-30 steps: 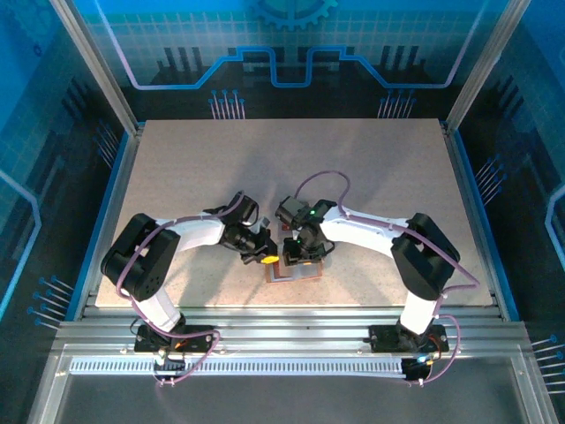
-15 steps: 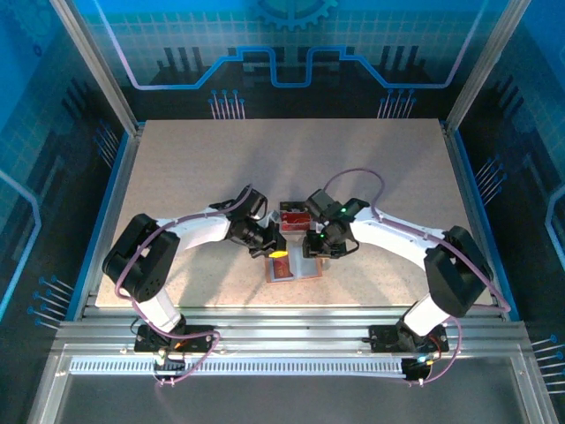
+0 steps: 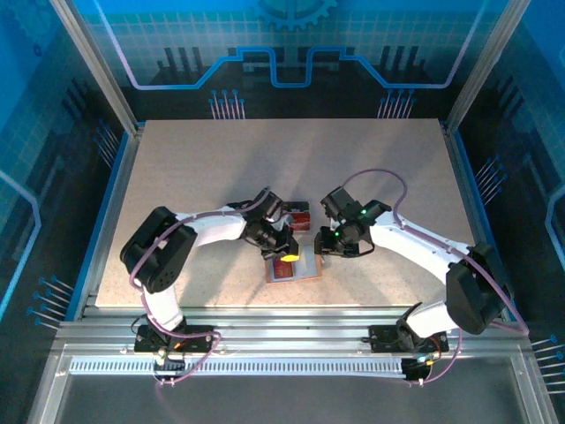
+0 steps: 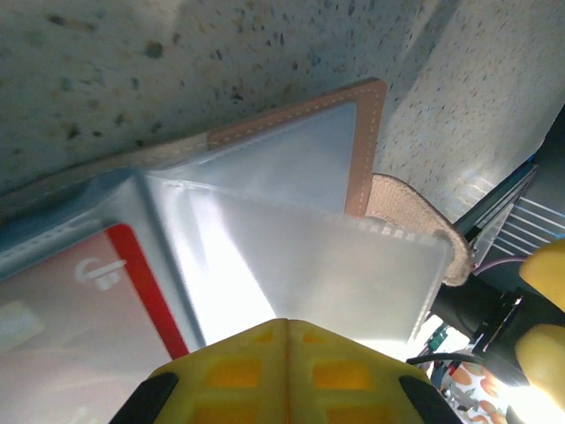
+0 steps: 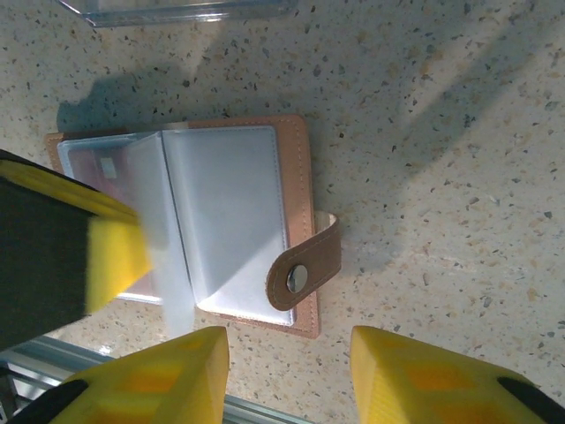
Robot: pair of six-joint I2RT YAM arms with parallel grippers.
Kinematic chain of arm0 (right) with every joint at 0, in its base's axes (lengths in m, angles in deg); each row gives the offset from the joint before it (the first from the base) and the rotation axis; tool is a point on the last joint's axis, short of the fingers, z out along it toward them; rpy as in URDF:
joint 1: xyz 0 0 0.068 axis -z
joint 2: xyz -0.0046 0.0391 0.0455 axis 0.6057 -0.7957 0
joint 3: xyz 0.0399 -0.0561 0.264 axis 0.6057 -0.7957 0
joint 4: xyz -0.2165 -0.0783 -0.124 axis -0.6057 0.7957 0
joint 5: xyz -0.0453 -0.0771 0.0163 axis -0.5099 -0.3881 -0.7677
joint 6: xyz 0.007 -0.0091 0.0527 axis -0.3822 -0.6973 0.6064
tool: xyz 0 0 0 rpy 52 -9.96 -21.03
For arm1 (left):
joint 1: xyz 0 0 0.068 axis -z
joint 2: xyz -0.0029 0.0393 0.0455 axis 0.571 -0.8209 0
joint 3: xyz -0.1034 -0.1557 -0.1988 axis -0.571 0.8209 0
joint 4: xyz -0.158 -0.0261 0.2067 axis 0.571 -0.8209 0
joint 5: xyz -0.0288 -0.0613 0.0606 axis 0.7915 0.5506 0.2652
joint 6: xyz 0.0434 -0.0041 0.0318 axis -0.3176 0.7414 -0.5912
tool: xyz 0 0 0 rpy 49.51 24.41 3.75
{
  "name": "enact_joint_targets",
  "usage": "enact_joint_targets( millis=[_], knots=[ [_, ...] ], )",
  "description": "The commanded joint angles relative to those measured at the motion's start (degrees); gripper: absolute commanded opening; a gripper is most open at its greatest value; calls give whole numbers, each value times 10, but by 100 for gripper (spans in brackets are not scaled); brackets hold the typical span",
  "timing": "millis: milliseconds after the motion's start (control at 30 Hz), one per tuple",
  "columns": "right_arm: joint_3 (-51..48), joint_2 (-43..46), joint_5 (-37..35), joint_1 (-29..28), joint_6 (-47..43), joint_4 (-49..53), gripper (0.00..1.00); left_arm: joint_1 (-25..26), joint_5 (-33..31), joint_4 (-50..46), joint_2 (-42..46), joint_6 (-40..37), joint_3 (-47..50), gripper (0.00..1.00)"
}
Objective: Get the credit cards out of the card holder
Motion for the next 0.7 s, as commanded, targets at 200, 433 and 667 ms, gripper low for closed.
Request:
enact_joint_targets(
  millis=[200,433,667],
  knots=[
    [-25,28,11,11,1,-8,40,29,5,1,-42,21,-42,6],
    [-32,31,24,13,5,-21,40,39,4,7,-60,25,-46,6],
    [-36,28,46,13,10,-44,39,41,4,22,-67,32,-36,6]
  ],
)
